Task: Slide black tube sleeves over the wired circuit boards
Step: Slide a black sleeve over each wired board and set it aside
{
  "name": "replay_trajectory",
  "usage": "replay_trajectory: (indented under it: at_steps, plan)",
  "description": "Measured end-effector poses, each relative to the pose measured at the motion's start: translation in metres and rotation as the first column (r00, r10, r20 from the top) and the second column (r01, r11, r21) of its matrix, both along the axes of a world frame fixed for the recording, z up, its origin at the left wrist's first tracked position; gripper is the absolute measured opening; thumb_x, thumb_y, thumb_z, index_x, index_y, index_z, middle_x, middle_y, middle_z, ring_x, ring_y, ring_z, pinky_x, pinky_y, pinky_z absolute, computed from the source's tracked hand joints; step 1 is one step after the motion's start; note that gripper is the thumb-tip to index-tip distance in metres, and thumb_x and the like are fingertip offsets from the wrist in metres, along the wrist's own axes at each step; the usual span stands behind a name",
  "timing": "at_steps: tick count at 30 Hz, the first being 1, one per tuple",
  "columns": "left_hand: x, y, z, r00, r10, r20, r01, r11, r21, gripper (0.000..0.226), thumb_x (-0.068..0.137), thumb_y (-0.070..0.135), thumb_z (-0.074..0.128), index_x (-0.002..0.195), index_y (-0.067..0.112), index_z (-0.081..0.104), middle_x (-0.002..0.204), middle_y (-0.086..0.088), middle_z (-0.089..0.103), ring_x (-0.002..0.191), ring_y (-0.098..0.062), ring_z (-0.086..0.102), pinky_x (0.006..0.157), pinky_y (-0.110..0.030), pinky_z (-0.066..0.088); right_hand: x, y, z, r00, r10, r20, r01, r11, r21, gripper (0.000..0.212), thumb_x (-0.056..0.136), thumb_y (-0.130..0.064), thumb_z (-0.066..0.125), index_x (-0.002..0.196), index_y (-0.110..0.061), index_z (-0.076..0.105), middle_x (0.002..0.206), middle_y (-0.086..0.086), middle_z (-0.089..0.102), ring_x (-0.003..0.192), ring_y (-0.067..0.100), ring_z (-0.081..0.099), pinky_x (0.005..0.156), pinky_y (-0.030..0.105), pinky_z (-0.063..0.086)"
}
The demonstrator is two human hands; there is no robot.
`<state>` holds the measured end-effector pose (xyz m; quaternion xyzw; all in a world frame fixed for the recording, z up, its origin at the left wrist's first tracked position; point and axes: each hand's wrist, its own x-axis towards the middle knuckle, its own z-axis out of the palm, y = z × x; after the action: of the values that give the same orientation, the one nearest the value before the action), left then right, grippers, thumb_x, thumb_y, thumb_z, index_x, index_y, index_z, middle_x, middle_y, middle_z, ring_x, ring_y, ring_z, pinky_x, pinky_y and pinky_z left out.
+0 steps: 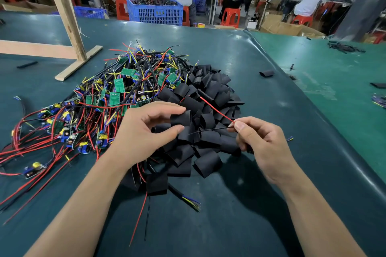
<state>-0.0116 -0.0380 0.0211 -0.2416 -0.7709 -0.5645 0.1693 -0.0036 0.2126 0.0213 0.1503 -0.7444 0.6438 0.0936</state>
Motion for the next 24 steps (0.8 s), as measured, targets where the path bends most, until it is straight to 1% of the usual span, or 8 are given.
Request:
replay_trajectory:
  at_steps: [4,7,11,12,14,18,20,24]
  plan:
    - [0.0019,0.0017,0.0007,1.000,-0.015,0.018,0.014,1.000,0.016,0.033,0.076,-0.003,0.077,0.107,0.010,0.072,0.110,-0.006,0.071,0.096,-0.015,0.066,0.086,-0.025,0.054,-0.0018,-0.0049,-0.0014,0.997,-0.038,0.067,0.046,0.991,-0.129,0.020,0.089,-0.029,0.058,0.079,-0.027,0.076,0.053,-0.003,0.051,0.053,0.014,0.042,0.056,0.023,0.034]
    - [0.0021,0.0025,0.0008,1.000,-0.010,0.010,0.010,1.000,0.016,0.033,0.076,-0.003,0.077,0.106,0.011,0.072,0.110,-0.005,0.071,0.096,-0.015,0.067,0.086,-0.025,0.055,-0.0024,-0.0075,-0.0017,0.996,-0.058,0.061,0.067,0.984,-0.166,0.020,0.089,-0.027,0.059,0.079,-0.027,0.076,0.056,-0.005,0.055,0.051,0.011,0.043,0.055,0.019,0.037]
    - [0.0006,0.0003,0.0008,1.000,0.010,-0.014,-0.009,0.999,0.040,0.032,0.076,0.004,0.077,0.105,0.014,0.072,0.110,-0.003,0.072,0.099,-0.014,0.066,0.085,-0.027,0.054,-0.0037,-0.0055,-0.0014,0.993,-0.100,0.056,0.109,0.977,-0.186,0.020,0.089,-0.027,0.059,0.078,-0.027,0.075,0.071,0.009,0.059,0.051,0.011,0.042,0.055,0.020,0.038]
    - [0.0005,-0.0001,0.0007,1.000,0.015,-0.019,-0.014,0.999,0.044,0.031,0.076,0.006,0.077,0.105,0.015,0.072,0.110,-0.002,0.072,0.099,-0.013,0.066,0.085,-0.026,0.054,-0.0041,-0.0046,-0.0015,0.992,-0.111,0.055,0.119,0.976,-0.184,0.019,0.089,-0.027,0.059,0.078,-0.028,0.075,0.073,0.009,0.060,0.051,0.011,0.042,0.055,0.020,0.038]
    - [0.0001,-0.0002,0.0005,0.999,0.019,-0.026,-0.018,0.999,0.043,0.031,0.076,0.007,0.077,0.105,0.017,0.072,0.110,-0.001,0.072,0.101,-0.014,0.066,0.086,-0.026,0.053,-0.0045,-0.0043,-0.0019,0.991,-0.123,0.050,0.130,0.976,-0.175,0.019,0.089,-0.027,0.059,0.079,-0.028,0.075,0.071,0.006,0.060,0.051,0.010,0.042,0.055,0.019,0.039]
    - [-0.0010,0.0018,-0.0005,0.998,0.023,-0.058,-0.022,1.000,0.017,0.032,0.076,0.006,0.080,0.105,0.017,0.072,0.111,0.000,0.072,0.104,-0.017,0.067,0.089,-0.026,0.052,-0.0036,-0.0069,-0.0036,0.992,-0.120,0.036,0.123,0.984,-0.127,0.020,0.090,-0.024,0.059,0.079,-0.028,0.075,0.054,-0.008,0.052,0.051,0.009,0.042,0.055,0.014,0.038]
    - [-0.0013,0.0035,-0.0015,0.997,0.026,-0.066,-0.025,1.000,0.014,0.031,0.076,0.005,0.078,0.106,0.015,0.072,0.111,-0.001,0.071,0.103,-0.017,0.067,0.088,-0.025,0.052,-0.0021,-0.0079,-0.0041,0.994,-0.108,0.034,0.110,0.990,-0.089,0.022,0.092,-0.021,0.059,0.079,-0.027,0.075,0.052,-0.010,0.050,0.052,0.009,0.042,0.055,0.014,0.038]
    - [-0.0029,0.0046,-0.0042,0.992,0.069,-0.105,-0.071,0.997,-0.010,0.033,0.077,-0.001,0.079,0.108,0.010,0.072,0.113,-0.003,0.071,0.104,-0.021,0.066,0.087,-0.026,0.051,0.0001,-0.0074,-0.0044,0.995,-0.092,0.030,0.093,0.995,-0.034,0.025,0.096,-0.009,0.058,0.081,-0.023,0.074,0.053,-0.015,0.057,0.051,0.007,0.042,0.054,0.012,0.039]
